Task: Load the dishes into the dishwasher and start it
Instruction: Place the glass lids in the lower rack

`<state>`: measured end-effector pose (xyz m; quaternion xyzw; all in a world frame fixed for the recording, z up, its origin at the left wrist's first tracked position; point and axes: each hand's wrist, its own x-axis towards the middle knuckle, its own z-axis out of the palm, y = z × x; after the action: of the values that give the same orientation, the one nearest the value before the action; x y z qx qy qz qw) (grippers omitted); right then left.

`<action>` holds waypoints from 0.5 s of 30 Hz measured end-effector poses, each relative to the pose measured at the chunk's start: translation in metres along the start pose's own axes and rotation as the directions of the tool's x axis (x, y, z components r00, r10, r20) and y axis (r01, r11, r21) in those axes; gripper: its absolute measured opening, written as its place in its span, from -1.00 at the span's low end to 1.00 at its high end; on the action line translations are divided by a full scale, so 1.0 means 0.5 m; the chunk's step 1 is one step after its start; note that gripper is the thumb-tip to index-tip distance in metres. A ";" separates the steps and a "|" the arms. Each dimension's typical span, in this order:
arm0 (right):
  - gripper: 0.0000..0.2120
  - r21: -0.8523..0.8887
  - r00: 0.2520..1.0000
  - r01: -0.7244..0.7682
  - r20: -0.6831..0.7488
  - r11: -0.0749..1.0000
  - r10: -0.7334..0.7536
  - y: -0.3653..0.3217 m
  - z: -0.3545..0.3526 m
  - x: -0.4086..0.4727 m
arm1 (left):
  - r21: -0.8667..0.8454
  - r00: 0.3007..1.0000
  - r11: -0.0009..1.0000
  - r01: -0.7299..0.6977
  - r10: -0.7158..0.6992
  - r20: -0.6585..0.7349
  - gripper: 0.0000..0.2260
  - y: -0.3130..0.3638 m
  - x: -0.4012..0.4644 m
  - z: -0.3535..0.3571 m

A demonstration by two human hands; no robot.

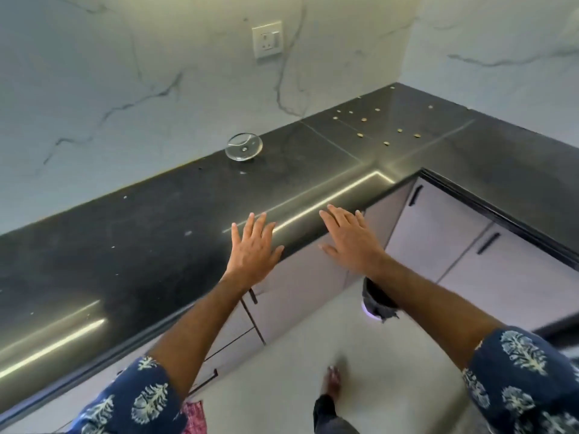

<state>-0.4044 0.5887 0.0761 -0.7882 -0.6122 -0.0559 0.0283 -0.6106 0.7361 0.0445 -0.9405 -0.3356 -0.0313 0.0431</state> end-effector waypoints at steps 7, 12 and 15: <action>-0.30 0.027 0.986 0.166 0.020 0.986 -0.166 0.009 0.052 0.317 | -0.005 0.982 0.985 0.170 -0.169 0.089 -0.43 -0.174 0.151 0.071; -0.30 0.073 0.960 0.262 0.085 0.962 -0.268 0.012 0.104 0.527 | 0.011 0.945 0.962 0.272 -0.269 0.185 -0.41 -0.239 0.260 0.122; -0.31 0.069 0.945 0.297 0.124 0.953 -0.303 0.018 0.142 0.645 | -0.011 0.925 0.953 0.302 -0.290 0.245 -0.41 -0.270 0.316 0.160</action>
<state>-0.3133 0.9045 0.0457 -0.6869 -0.7267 0.0080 -0.0020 -0.5716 0.9477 -0.0132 -0.8766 -0.4755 0.0686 -0.0257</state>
